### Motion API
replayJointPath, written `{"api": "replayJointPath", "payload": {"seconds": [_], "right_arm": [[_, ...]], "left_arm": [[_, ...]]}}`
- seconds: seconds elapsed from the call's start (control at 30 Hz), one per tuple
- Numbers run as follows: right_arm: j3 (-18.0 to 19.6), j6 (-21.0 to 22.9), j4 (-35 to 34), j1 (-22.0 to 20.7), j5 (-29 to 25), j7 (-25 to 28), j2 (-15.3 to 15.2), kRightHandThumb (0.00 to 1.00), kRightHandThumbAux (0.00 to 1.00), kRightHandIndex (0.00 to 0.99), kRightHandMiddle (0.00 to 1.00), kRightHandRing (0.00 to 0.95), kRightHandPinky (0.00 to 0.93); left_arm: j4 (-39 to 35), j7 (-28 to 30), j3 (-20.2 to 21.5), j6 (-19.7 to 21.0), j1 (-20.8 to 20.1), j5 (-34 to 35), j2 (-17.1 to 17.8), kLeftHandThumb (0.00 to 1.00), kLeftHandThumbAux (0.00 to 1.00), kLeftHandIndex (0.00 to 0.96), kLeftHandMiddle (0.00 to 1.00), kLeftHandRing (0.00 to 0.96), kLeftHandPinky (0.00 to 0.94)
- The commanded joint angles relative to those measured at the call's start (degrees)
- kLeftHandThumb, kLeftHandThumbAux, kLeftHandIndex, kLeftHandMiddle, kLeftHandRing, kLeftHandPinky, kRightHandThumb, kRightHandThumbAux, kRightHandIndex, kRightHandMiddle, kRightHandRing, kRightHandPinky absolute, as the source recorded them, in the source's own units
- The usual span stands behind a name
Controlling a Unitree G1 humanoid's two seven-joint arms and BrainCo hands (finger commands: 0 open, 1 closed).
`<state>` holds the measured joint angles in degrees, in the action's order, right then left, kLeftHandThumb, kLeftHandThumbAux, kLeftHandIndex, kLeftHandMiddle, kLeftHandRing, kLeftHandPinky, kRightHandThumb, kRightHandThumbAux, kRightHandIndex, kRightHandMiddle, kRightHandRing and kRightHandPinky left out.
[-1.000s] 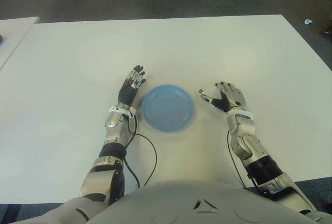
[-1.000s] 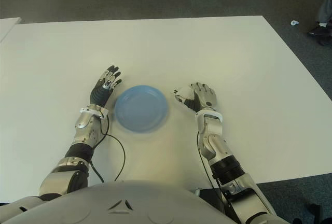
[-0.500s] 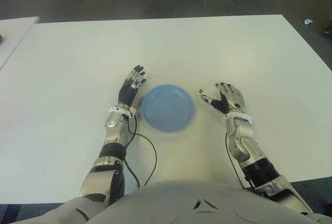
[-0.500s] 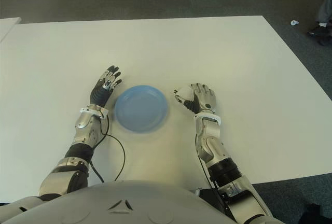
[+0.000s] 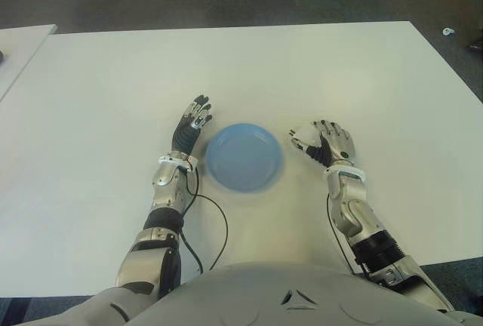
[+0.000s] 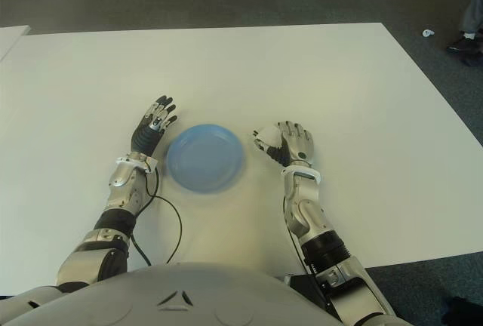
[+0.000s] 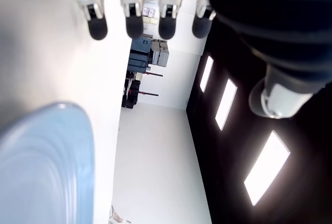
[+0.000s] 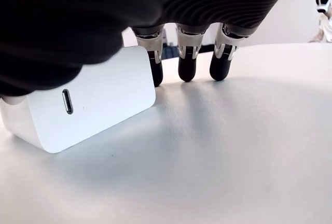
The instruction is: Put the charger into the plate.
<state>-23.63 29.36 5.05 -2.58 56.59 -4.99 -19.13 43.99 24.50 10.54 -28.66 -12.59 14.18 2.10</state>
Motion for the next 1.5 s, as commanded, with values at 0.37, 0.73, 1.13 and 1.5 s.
{"api": "replayJointPath", "payload": {"seconds": [0.37,0.73,1.13,1.5], "right_arm": [[-1.6,-0.1,2.9,0.7,1.4,-1.5,-0.1,0.284,0.126,0.000,0.000,0.000,0.000],[-2.3,-0.8,3.3,0.9,2.2,-2.4,-0.8,0.288,0.135,0.000,0.000,0.000,0.000],[-2.9,-1.6,3.6,1.1,2.4,-4.1,-1.4,0.298,0.145,0.000,0.000,0.000,0.000],[0.8,-8.4,7.5,1.3,-1.6,-21.1,1.1,0.571,0.331,0.250,0.369,0.427,0.526]], "left_arm": [[2.0,-0.4,0.4,1.1,1.8,0.0,0.2,0.009,0.457,0.000,0.065,0.070,0.086],[1.5,-0.6,0.7,1.4,2.1,0.3,-0.1,0.010,0.458,0.000,0.071,0.072,0.077],[0.8,-0.9,0.5,1.7,2.5,0.3,-0.2,0.004,0.469,0.000,0.073,0.073,0.070],[0.5,-1.3,0.3,1.7,2.7,0.1,-0.4,0.006,0.470,0.000,0.075,0.074,0.069]]}}
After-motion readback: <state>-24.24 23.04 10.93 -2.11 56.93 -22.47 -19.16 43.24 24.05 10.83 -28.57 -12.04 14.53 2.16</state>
